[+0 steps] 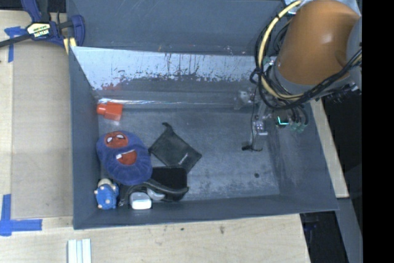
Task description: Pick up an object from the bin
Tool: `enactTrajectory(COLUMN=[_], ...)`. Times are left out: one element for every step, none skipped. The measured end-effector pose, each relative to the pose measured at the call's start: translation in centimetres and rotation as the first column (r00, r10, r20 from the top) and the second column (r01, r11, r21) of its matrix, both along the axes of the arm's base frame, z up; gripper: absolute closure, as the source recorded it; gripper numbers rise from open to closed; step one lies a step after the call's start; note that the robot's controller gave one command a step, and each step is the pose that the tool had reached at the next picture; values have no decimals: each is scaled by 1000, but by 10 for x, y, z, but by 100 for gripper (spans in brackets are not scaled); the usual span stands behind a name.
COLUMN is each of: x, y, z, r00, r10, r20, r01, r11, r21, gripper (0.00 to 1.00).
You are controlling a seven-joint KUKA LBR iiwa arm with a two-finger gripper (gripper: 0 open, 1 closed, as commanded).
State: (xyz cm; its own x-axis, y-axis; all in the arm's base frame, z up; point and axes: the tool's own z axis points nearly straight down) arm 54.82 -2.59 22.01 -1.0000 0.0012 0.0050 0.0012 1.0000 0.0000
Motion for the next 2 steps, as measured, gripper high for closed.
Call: enactTrajectory(x=[-16,57], y=[69,61], z=[-151,-117], r00=[899,928], r10=[438,371], r20=[7,16], r01=[-438,-371], r11=[899,928], r21=[0,-3], gripper=[0,0])
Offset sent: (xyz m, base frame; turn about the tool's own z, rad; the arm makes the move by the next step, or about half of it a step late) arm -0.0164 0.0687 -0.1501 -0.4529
